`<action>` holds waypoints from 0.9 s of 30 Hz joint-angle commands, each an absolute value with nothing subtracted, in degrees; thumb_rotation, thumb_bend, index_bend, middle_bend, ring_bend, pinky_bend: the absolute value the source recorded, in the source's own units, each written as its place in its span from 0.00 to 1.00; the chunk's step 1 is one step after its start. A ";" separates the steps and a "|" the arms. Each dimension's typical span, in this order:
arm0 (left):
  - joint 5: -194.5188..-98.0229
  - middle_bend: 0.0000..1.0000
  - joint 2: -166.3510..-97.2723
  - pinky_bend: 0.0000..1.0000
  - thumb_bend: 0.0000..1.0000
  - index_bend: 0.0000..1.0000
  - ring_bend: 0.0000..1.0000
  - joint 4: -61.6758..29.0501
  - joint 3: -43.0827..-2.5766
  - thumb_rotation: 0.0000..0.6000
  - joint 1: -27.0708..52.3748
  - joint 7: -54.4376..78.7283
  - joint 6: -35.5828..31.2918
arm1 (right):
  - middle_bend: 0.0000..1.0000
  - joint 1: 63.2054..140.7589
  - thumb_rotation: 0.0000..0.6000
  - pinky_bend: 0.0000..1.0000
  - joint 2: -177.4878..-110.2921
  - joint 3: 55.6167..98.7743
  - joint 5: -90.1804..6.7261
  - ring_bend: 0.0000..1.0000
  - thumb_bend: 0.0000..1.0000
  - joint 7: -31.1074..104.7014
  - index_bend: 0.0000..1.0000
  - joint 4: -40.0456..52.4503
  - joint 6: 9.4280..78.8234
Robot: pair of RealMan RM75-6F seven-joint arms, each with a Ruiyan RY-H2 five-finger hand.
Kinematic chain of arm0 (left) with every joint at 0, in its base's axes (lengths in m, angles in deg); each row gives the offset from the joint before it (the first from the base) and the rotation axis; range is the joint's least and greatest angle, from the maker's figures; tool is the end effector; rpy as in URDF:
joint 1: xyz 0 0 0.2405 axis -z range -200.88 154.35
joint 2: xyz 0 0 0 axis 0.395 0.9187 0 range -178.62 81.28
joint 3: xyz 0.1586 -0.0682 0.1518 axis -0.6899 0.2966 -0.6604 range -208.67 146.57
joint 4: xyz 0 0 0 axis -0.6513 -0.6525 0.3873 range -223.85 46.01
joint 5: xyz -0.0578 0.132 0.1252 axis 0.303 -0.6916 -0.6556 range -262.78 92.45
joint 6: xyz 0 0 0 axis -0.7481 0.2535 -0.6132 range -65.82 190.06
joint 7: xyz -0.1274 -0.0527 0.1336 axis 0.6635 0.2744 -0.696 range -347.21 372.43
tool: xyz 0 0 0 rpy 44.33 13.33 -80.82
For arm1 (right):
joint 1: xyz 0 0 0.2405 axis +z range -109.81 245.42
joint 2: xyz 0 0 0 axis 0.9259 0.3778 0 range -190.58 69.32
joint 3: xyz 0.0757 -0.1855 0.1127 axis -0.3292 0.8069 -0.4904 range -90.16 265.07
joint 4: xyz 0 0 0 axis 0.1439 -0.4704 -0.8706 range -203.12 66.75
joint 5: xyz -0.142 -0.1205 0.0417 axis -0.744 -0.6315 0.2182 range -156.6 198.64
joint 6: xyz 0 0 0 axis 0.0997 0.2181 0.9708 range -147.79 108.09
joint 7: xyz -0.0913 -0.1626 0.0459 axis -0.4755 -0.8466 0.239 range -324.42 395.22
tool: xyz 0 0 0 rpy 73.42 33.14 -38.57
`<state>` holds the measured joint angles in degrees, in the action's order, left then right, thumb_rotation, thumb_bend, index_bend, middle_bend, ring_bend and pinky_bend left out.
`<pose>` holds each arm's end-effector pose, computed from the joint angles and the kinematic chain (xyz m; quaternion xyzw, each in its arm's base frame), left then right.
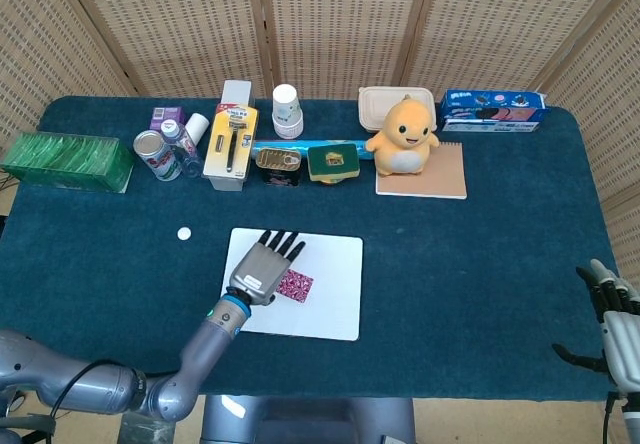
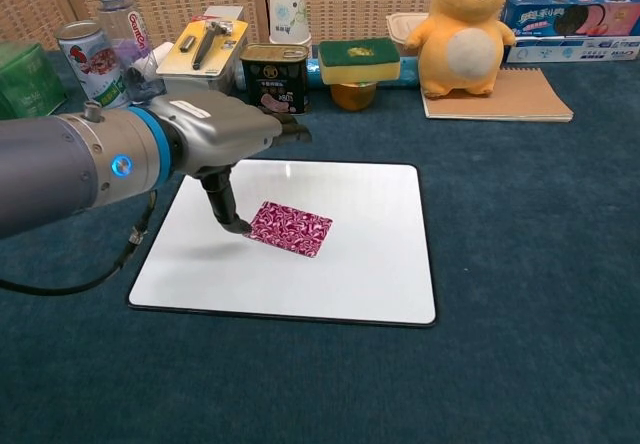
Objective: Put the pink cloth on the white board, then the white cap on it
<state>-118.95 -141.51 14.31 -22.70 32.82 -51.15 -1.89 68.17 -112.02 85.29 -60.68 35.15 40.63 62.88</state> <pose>-0.0481 0.3198 -0.0577 -0.8390 -0.2658 -0.2210 0.4203 -0.2726 -0.1981 0.1966 0.5572 -0.4586 0.3558 0.5938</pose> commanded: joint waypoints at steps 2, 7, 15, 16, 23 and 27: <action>-120.66 0.00 -137.39 0.10 0.17 0.01 0.00 15.45 -23.81 1.00 31.45 -47.69 -2.15 | 0.00 68.15 1.00 0.00 -112.08 85.25 -60.60 0.00 0.11 35.18 0.02 40.70 63.00; -122.79 0.00 -132.03 0.10 0.17 0.01 0.00 15.40 -25.24 1.00 28.81 -42.26 -1.51 | 0.00 68.16 1.00 0.00 -112.09 85.26 -60.47 0.00 0.11 35.18 0.02 40.83 62.95; -124.52 0.00 -124.39 0.10 0.18 0.01 0.00 10.63 -26.83 1.00 23.98 -30.40 2.44 | 0.00 68.19 1.00 0.00 -112.22 84.92 -59.63 0.00 0.11 35.06 0.02 40.87 63.04; -124.60 0.00 -123.62 0.10 0.19 0.01 0.00 9.55 -26.88 1.00 23.46 -28.83 3.22 | 0.00 68.23 1.00 0.00 -112.24 84.83 -59.47 0.00 0.11 35.03 0.02 40.91 63.04; -121.37 0.00 -123.44 0.10 0.19 0.03 0.00 0.18 -27.10 1.00 23.17 -23.41 10.24 | 0.00 68.67 1.00 0.00 -112.46 84.91 -58.49 0.00 0.11 34.72 0.02 40.96 61.77; -118.78 0.00 -124.69 0.10 0.19 0.06 0.00 -3.70 -27.15 1.00 23.84 -22.89 12.59 | 0.00 68.95 1.00 0.00 -112.65 84.86 -58.04 0.00 0.11 34.47 0.02 40.83 61.20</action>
<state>-120.11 -124.01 -2.15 -27.07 23.54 -23.57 11.28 68.90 -112.61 84.87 -58.11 34.51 40.85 61.29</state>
